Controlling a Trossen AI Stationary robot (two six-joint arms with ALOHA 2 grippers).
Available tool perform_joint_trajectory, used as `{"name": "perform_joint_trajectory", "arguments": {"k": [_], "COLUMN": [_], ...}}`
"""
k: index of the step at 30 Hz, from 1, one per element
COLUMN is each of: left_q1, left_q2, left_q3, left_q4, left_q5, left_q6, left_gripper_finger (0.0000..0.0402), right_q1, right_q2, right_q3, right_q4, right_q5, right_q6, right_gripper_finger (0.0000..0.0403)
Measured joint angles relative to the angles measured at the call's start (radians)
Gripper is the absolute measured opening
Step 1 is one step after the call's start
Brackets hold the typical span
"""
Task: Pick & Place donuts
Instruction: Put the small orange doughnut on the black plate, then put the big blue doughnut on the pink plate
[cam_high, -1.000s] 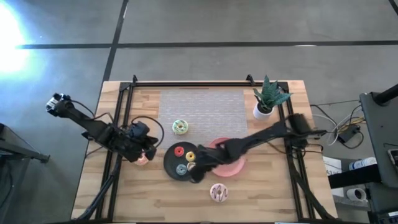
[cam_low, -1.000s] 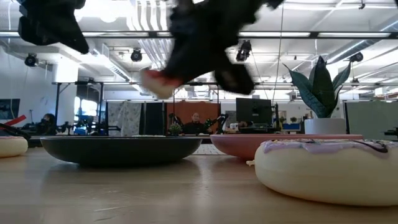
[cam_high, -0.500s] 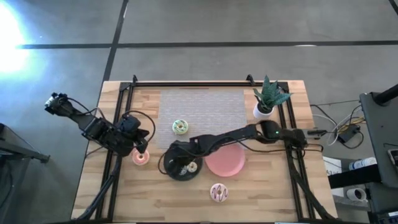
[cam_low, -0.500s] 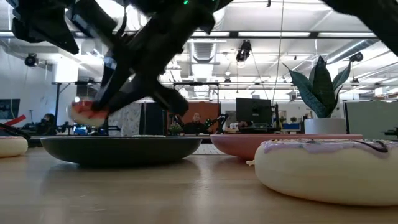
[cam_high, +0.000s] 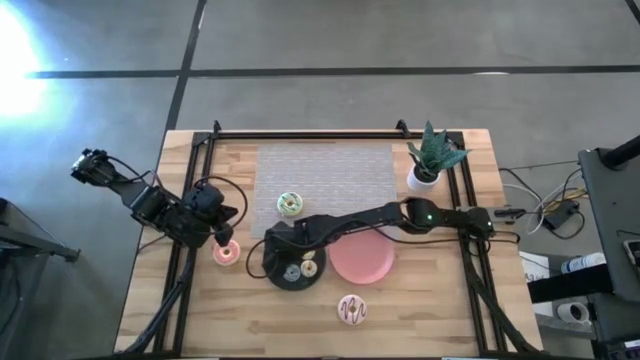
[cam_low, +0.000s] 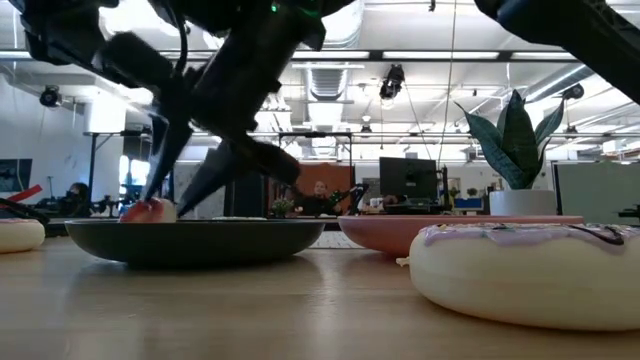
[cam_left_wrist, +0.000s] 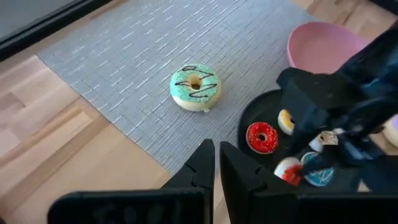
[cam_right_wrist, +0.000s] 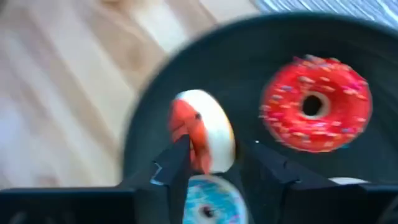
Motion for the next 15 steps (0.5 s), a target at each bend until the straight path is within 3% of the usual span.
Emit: {"name": "perform_joint_trajectory", "arguments": {"k": [7,15], "left_q1": [0.0,0.001], "left_q2": [-0.004,-0.004], "left_q3": [0.0,-0.007], "left_q4": [-0.015,-0.024], "left_q5": [-0.001,-0.011], "left_q6": [0.007,0.004], "left_gripper_finger": [0.0,0.0], "right_q1": [-0.002,0.003], "right_q2": [-0.005,-0.074], "right_q3": [0.025,0.044], "right_q4": [-0.034,-0.216], "right_q5": [0.025,0.16], "right_q6": [-0.072,-0.156], "right_gripper_finger": [0.0173,0.0182]}}
